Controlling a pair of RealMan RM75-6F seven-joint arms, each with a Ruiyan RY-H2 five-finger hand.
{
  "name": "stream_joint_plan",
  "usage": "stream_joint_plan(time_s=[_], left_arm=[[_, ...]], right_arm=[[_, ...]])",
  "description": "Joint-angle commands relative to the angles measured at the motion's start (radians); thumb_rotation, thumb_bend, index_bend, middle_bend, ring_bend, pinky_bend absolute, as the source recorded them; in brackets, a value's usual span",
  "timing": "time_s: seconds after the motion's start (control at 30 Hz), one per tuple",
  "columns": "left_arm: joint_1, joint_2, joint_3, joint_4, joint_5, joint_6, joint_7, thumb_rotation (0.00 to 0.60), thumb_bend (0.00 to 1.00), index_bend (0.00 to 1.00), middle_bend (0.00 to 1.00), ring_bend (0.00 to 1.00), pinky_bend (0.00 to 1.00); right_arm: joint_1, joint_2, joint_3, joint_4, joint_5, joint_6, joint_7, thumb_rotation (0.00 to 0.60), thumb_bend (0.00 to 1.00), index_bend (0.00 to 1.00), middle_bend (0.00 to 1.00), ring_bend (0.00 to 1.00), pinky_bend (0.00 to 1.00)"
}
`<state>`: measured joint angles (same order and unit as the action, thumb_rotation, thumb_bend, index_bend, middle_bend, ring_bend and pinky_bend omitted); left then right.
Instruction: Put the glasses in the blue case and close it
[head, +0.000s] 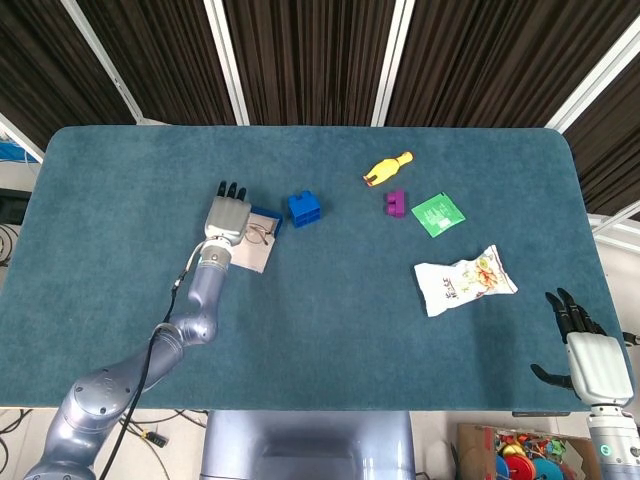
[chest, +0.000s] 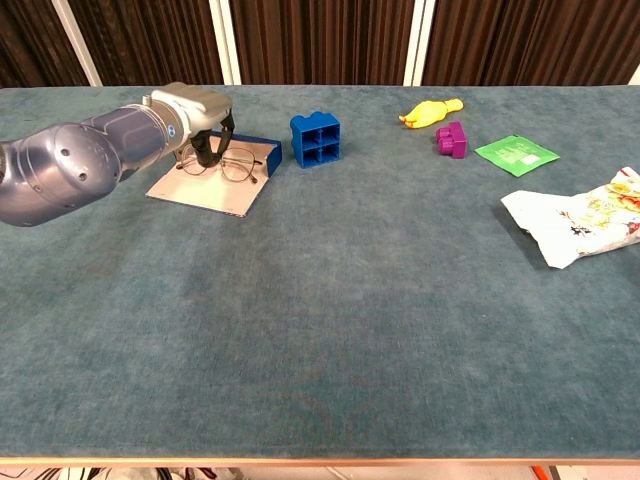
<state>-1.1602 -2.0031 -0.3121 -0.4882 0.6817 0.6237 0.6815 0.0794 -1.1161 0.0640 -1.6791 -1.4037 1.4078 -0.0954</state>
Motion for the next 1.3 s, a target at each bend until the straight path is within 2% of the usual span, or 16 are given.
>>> stream_joint_plan(time_s=[0.03, 0.33, 0.4, 0.47, 0.57, 0.67, 0.73, 0.87, 0.93, 1.07, 1.17, 1.27, 1.3], left_arm=[[-0.004, -0.008, -0.011, 0.015, -0.006, -0.006, 0.01, 0.6, 0.45, 0.56, 0.12, 0.0, 0.0], [-0.02, -0.028, -0.039, 0.052, 0.0, -0.017, 0.019, 0.6, 0.44, 0.54, 0.12, 0.0, 0.0], [-0.021, -0.034, -0.044, 0.058, 0.002, -0.022, 0.019, 0.6, 0.41, 0.51, 0.12, 0.0, 0.0], [-0.019, -0.039, -0.048, 0.065, 0.001, -0.028, 0.026, 0.6, 0.35, 0.43, 0.11, 0.0, 0.0], [-0.015, -0.042, -0.054, 0.066, -0.009, -0.034, 0.055, 0.6, 0.3, 0.26, 0.08, 0.0, 0.0], [-0.013, -0.039, -0.067, 0.049, -0.034, -0.029, 0.097, 0.6, 0.3, 0.16, 0.07, 0.0, 0.0], [-0.011, -0.032, -0.075, 0.027, -0.045, -0.013, 0.114, 0.6, 0.3, 0.13, 0.07, 0.0, 0.0], [0.004, 0.008, -0.083, -0.076, -0.039, 0.045, 0.124, 0.6, 0.3, 0.1, 0.07, 0.0, 0.0], [0.025, 0.046, -0.075, -0.166, -0.017, 0.1, 0.123, 0.6, 0.3, 0.09, 0.07, 0.0, 0.0], [0.09, 0.146, -0.039, -0.382, 0.038, 0.223, 0.135, 0.6, 0.3, 0.09, 0.07, 0.0, 0.0], [0.169, 0.262, 0.006, -0.601, 0.069, 0.339, 0.172, 0.6, 0.3, 0.08, 0.07, 0.0, 0.0], [0.222, 0.343, 0.035, -0.748, 0.065, 0.399, 0.198, 0.6, 0.3, 0.06, 0.07, 0.0, 0.01], [0.237, 0.361, 0.042, -0.781, 0.068, 0.409, 0.188, 0.6, 0.3, 0.05, 0.07, 0.0, 0.04]], right_arm=[[0.0, 0.0, 0.0, 0.0, -0.001, 0.0, -0.001, 0.6, 0.07, 0.02, 0.0, 0.15, 0.32], [0.0, -0.001, 0.001, -0.001, 0.004, -0.001, -0.003, 0.6, 0.08, 0.02, 0.0, 0.15, 0.32], [0.0, -0.001, 0.001, -0.001, 0.005, -0.001, -0.004, 0.6, 0.08, 0.02, 0.0, 0.15, 0.32], [0.0, 0.0, 0.002, -0.002, 0.006, -0.001, -0.004, 0.6, 0.08, 0.02, 0.0, 0.15, 0.32], [-0.001, 0.001, 0.002, -0.004, 0.009, -0.001, -0.003, 0.6, 0.08, 0.02, 0.0, 0.15, 0.32], [0.0, 0.001, 0.002, -0.005, 0.01, -0.003, -0.003, 0.6, 0.08, 0.02, 0.0, 0.15, 0.32], [0.0, 0.001, 0.002, -0.005, 0.009, -0.003, -0.002, 0.6, 0.08, 0.02, 0.0, 0.15, 0.32], [-0.002, 0.001, 0.002, -0.005, 0.004, 0.003, 0.001, 0.6, 0.08, 0.02, 0.0, 0.15, 0.32], [-0.002, 0.002, 0.002, -0.006, 0.004, 0.002, 0.004, 0.6, 0.08, 0.02, 0.0, 0.15, 0.32], [-0.001, 0.003, 0.0, -0.008, 0.002, -0.001, 0.009, 0.6, 0.08, 0.02, 0.0, 0.15, 0.32], [-0.002, 0.004, -0.001, -0.011, 0.002, -0.002, 0.01, 0.6, 0.08, 0.02, 0.0, 0.15, 0.32], [-0.003, 0.005, 0.0, -0.012, 0.004, 0.001, 0.009, 0.6, 0.08, 0.02, 0.0, 0.15, 0.32], [-0.003, 0.005, 0.001, -0.013, 0.006, 0.0, 0.01, 0.6, 0.09, 0.02, 0.0, 0.15, 0.32]])
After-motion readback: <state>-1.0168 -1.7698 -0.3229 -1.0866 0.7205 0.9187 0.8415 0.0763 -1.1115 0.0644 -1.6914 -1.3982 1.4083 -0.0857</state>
